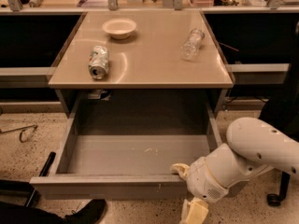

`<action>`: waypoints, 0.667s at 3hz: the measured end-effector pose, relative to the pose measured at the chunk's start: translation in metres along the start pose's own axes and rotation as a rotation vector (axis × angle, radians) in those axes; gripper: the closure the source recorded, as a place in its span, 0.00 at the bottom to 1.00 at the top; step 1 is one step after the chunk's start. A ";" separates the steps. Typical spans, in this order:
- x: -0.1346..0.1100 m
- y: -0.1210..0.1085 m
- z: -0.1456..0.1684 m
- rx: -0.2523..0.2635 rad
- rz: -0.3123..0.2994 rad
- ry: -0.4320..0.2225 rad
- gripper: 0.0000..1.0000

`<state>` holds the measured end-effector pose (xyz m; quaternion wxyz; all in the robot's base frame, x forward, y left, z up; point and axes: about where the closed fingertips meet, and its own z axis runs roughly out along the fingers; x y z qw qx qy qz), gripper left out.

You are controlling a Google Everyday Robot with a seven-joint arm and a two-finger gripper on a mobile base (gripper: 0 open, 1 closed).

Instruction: Open top drawer

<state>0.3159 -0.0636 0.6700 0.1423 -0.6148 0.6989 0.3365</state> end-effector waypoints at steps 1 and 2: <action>0.005 0.037 0.006 -0.022 -0.001 0.017 0.00; 0.005 0.037 0.006 -0.022 -0.001 0.017 0.00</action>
Offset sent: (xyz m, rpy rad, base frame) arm -0.1336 -0.0032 -0.0112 -0.0518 0.1004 0.0550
